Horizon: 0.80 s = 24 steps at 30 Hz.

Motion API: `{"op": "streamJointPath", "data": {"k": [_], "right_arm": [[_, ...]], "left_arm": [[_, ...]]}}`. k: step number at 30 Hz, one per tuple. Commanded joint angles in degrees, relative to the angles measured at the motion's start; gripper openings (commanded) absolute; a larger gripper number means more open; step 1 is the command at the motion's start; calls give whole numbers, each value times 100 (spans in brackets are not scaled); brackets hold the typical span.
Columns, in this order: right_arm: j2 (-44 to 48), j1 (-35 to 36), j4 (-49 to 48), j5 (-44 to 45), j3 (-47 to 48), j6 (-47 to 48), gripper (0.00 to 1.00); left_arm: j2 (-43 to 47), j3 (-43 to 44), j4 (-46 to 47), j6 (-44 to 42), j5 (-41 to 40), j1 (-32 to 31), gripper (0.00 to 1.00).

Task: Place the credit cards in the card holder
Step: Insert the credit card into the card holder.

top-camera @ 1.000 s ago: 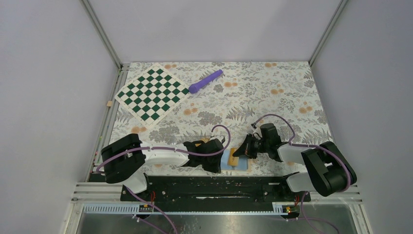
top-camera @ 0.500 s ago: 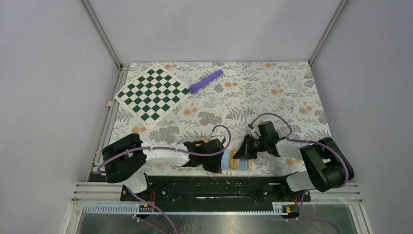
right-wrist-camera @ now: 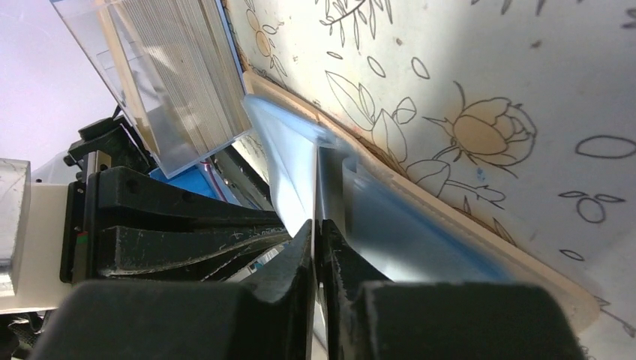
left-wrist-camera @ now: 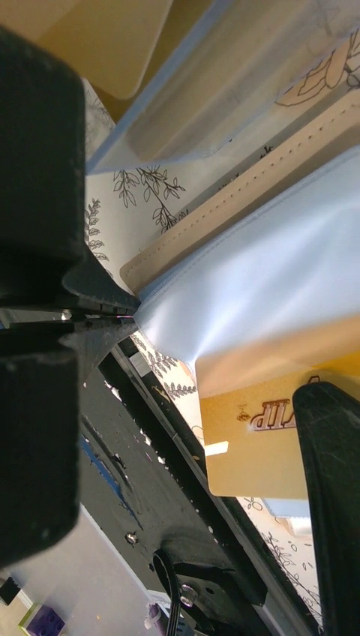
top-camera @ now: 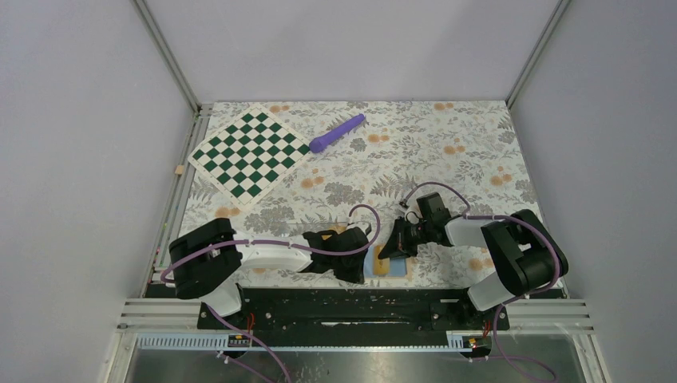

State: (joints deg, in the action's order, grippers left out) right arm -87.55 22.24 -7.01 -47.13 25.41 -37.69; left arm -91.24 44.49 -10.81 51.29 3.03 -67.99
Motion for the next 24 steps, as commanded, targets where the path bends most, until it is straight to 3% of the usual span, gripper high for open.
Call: {"op": "streamJointPath", "data": {"k": [1, 10, 18, 24], "right_arm": [[-45, 120, 623, -137, 362, 340, 15], [383, 342, 2253, 853, 878, 856, 30], [344, 580, 2740, 1318, 1179, 924, 44], [191, 641, 2783, 1414, 1285, 904, 45]], "left_arm": [[-199, 101, -19, -53, -43, -48, 5], [-230, 139, -57, -76, -48, -57, 4], [-228, 143, -88, -84, -59, -63, 4], [-250, 139, -89, -84, -52, -72, 3]]}}
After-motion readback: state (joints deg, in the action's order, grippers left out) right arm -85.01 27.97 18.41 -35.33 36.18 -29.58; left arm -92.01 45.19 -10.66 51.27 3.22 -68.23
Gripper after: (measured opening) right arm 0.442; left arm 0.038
